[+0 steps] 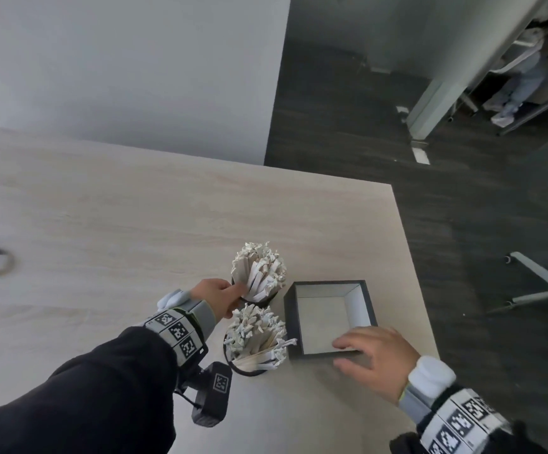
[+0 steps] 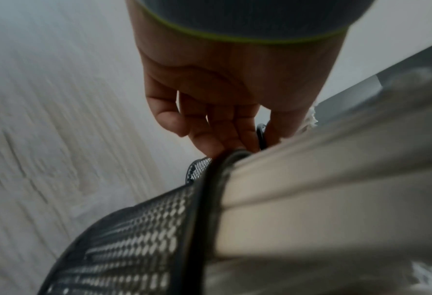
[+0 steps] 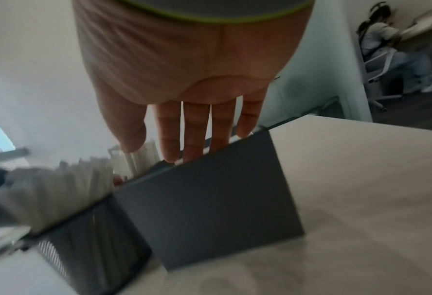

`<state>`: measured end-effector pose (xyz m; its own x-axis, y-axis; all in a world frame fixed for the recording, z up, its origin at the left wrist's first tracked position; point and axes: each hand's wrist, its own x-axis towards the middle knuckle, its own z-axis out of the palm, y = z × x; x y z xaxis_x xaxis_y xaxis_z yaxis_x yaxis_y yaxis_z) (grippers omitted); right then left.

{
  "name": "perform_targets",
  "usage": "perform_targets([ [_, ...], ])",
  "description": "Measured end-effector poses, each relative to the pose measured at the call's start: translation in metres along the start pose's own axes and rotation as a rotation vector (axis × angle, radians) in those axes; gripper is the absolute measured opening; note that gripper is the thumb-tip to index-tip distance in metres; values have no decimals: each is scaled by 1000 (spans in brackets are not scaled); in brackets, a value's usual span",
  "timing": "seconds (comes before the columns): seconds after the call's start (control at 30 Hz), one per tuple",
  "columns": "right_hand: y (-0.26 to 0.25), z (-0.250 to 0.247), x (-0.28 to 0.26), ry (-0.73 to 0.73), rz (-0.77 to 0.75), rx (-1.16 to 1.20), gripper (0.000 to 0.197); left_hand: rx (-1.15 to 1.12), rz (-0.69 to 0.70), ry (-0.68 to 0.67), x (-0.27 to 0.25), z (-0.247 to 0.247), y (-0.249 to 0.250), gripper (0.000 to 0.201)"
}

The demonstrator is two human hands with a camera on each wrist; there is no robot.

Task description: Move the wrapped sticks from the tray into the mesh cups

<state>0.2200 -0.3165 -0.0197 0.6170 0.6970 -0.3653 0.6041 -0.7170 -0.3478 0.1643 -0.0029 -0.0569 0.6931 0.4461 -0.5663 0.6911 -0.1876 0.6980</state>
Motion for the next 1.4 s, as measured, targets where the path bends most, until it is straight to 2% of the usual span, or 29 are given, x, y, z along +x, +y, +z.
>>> perform_targets([
  [0.03,0,5,-4,-54,5,-60,60,2,-7,-4,1,1,1,34],
  [0.1,-2,14,-7,-73,37,-111,61,-9,-25,-7,2,4,2,32],
  [0.3,-18,32,8,4,115,-136,33,-85,-126,25,-9,-16,-14,25],
  [0.6,-25,36,8,-48,176,-168,31,-113,-243,143,-44,-70,-78,23],
  [0.77,-34,40,1,-91,136,-152,33,-159,-273,182,-73,-65,-96,24],
  [1.07,-47,50,-26,-98,115,-116,33,-186,-301,130,-100,-50,-104,29],
  [1.23,-51,29,-34,-8,152,-3,42,-45,-266,179,-118,-57,-98,38],
  [1.33,-55,12,-33,78,188,18,35,5,-200,178,-122,-70,-94,36],
  [1.4,-69,1,-31,169,182,77,24,-21,-151,194,-133,-88,-92,35],
])
